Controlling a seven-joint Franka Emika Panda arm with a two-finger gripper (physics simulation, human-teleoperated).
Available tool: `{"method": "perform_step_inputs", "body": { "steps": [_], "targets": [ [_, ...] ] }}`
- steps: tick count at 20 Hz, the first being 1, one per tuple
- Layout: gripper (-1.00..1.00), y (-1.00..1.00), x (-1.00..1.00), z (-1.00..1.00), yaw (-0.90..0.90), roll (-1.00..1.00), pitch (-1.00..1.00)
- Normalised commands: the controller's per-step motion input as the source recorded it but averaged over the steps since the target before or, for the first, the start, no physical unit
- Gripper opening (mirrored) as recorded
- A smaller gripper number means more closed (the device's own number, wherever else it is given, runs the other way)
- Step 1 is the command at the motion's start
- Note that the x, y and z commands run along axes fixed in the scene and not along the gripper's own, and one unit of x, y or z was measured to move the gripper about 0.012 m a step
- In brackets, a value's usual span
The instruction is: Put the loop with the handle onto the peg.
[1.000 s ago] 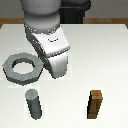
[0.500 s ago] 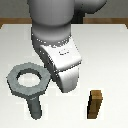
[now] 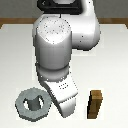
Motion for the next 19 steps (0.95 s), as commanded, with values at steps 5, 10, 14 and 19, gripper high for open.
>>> {"method": "perform_step_inputs", "body": {
  "steps": [5, 10, 14, 19],
  "targets": [
    [1.00, 0.00, 0.00, -0.20, 0.00, 0.00, 0.00],
    [1.00, 0.00, 0.00, 0.00, 0.00, 0.00, 0.00],
    [1.00, 0.00, 0.00, 0.00, 0.00, 0.00, 0.00],
    [1.00, 0.00, 0.00, 0.00, 0.00, 0.00, 0.00]
  ]
}}
